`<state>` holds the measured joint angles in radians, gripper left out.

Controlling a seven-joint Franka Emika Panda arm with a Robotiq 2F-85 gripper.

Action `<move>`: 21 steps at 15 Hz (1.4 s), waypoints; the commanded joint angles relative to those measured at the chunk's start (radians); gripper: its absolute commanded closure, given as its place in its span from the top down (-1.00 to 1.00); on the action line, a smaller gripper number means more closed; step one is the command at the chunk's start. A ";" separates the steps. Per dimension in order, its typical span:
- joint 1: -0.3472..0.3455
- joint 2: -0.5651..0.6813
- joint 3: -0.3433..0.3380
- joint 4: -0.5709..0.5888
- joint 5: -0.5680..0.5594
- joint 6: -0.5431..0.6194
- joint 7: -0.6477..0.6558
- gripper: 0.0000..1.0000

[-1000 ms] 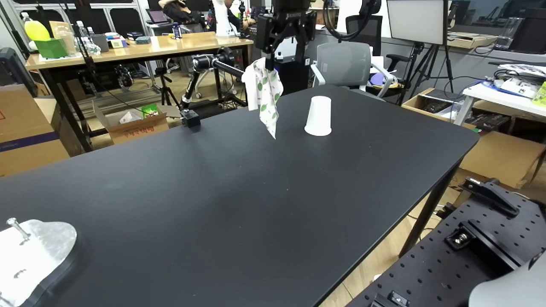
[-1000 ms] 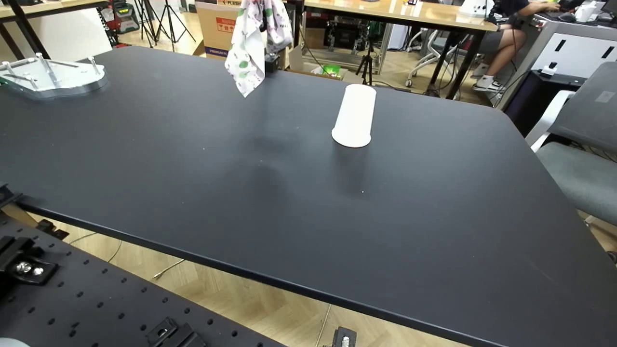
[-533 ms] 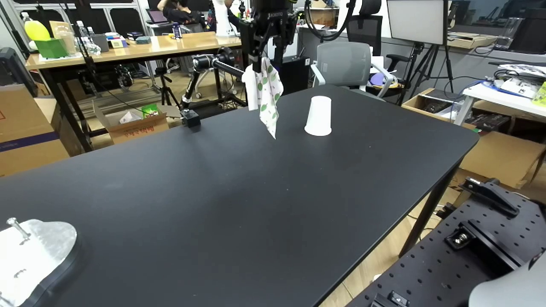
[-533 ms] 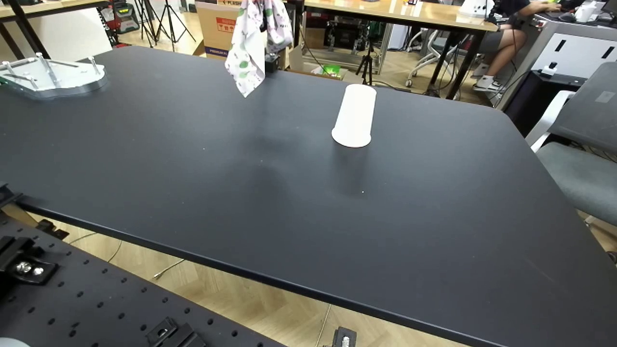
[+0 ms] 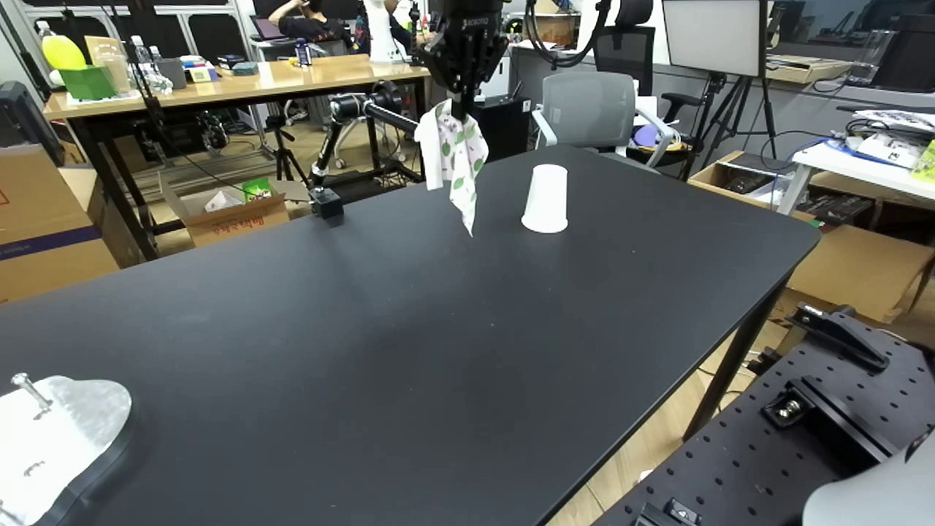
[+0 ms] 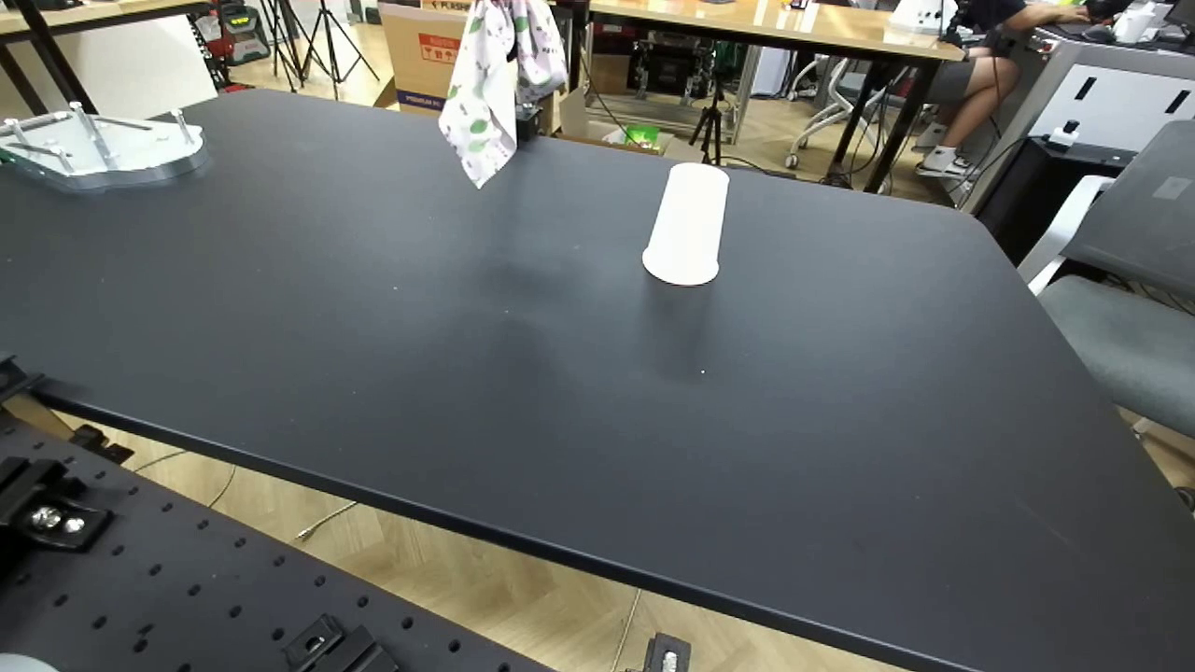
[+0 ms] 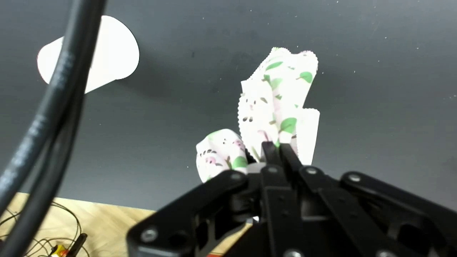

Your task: Put the cloth on the table

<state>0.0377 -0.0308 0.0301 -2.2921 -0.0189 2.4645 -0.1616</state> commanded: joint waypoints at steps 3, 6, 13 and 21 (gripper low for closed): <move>-0.012 -0.022 -0.010 0.012 0.011 -0.025 -0.001 -0.99; -0.024 -0.083 -0.021 -0.019 0.011 -0.037 0.003 -0.99; -0.100 -0.222 -0.084 -0.017 -0.021 -0.002 0.074 -0.99; -0.189 -0.144 -0.114 0.026 -0.047 0.029 0.205 -0.99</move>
<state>-0.1416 -0.2297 -0.0799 -2.2990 -0.0431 2.4862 -0.0368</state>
